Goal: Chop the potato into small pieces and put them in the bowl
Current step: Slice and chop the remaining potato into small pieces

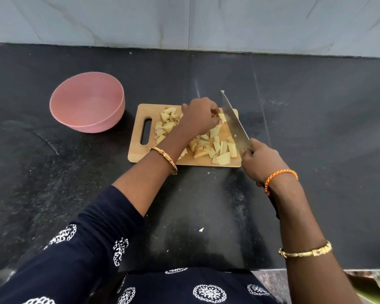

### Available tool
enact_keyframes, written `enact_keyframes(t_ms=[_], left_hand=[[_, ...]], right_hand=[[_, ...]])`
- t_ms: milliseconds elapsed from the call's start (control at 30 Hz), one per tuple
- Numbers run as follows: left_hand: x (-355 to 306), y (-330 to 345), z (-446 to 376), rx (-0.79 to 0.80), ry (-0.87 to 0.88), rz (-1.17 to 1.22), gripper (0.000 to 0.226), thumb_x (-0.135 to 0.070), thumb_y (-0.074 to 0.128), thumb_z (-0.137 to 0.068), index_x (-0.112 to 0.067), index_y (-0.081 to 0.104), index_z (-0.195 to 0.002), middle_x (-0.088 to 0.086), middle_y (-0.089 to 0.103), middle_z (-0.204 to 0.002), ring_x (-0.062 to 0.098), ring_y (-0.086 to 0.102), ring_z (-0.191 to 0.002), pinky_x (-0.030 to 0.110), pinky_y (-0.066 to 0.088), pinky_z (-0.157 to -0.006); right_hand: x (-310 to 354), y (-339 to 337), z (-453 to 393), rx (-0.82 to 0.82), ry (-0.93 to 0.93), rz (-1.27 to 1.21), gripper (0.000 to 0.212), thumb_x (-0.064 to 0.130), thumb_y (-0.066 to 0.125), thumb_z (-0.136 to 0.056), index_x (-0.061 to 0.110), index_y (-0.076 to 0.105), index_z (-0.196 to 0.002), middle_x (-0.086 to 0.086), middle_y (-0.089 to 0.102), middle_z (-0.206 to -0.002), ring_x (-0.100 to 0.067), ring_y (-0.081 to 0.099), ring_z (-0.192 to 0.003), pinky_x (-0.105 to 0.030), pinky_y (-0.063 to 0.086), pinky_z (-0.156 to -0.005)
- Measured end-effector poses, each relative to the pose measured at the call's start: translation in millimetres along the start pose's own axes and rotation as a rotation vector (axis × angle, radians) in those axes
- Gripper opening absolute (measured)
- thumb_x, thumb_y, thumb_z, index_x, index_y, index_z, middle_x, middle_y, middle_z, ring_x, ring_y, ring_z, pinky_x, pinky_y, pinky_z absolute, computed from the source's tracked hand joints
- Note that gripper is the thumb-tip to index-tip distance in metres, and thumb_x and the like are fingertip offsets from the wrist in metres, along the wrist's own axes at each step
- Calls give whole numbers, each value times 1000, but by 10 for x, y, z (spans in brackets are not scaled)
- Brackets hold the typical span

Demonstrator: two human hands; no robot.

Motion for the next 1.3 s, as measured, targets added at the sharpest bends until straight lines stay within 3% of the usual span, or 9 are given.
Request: enact_keyframes(t_ms=[167, 333, 500, 700, 800, 933, 1067, 1167, 1300], left_hand=[[-40, 5, 28, -40, 4, -45, 26, -32, 63, -87, -26, 68, -112, -6, 67, -110, 19, 53, -111, 36, 27, -88], [-50, -67, 43, 30, 15, -98, 26, -32, 59, -90, -28, 66, -115, -8, 62, -122, 22, 46, -120, 42, 26, -96], [8, -245, 41, 140, 41, -53, 30, -19, 49, -97, -37, 62, -118, -9, 57, -126, 20, 38, -126, 40, 21, -93], [144, -296, 175, -52, 6, 20, 10, -35, 66, -85, -30, 72, -90, -10, 61, -114, 13, 50, -110, 35, 21, -83], [144, -230, 268, -171, -20, 67, 14, -26, 58, -88, -25, 72, -93, -10, 62, -104, 12, 54, -101, 32, 21, -81], [64, -131, 396, -224, 42, 148, 18, -22, 57, -84, -24, 67, -99, -7, 60, -101, 8, 52, -88, 31, 25, -81], [-43, -49, 526, -118, 197, 184, 21, -33, 69, -76, -24, 62, -94, -9, 55, -87, 5, 46, -77, 40, 39, -88], [-116, 42, 638, 20, 312, 110, 35, -40, 74, -71, -25, 64, -100, -7, 51, -95, 10, 44, -93, 40, 35, -93], [-208, 212, 774, 211, 540, -97, 49, -47, 72, -72, -33, 59, -117, -2, 43, -119, 16, 32, -113, 36, 24, -91]], right_hand=[[24, -37, 62, 122, 43, 110, 8, 20, 36, -99, 17, 42, -105, -3, 43, -79, -16, 45, -63, -29, 43, -57], [-154, -47, 327, 159, 63, 137, 10, 21, 35, -99, 16, 44, -99, -9, 49, -84, -18, 45, -61, -27, 39, -53], [-252, -110, 324, -12, 17, 45, 17, 22, 37, -98, 16, 43, -84, -13, 52, -78, -23, 46, -56, -28, 40, -55], [-172, -34, 143, -40, 72, 28, 12, 22, 36, -98, 14, 44, -91, -12, 51, -84, -25, 50, -65, -37, 49, -69], [-124, 70, 166, 5, 45, 52, 12, 22, 35, -97, 16, 43, -91, -16, 53, -92, -31, 51, -72, -39, 50, -70], [-100, 56, 179, -4, -44, 63, 14, 20, 36, -98, 14, 48, -94, -11, 53, -80, -24, 50, -64, -34, 46, -63], [-196, -3, 137, -35, -14, 58, 17, 21, 37, -97, 11, 50, -95, -13, 55, -82, -27, 51, -67, -37, 48, -65], [-279, -62, 118, -92, 8, -30, 17, 23, 39, -96, 10, 50, -95, -17, 57, -85, -28, 51, -63, -37, 48, -63], [-362, -94, 96, -135, 20, -95, 21, 24, 41, -96, 9, 52, -104, -18, 60, -88, -32, 54, -71, -43, 52, -72]])
Point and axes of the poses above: each hand's wrist, its own z-axis away from the middle knuckle, its own y-axis out of the palm, x = y × z, the point moved 1 cm from there along -z, towards the middle knuckle
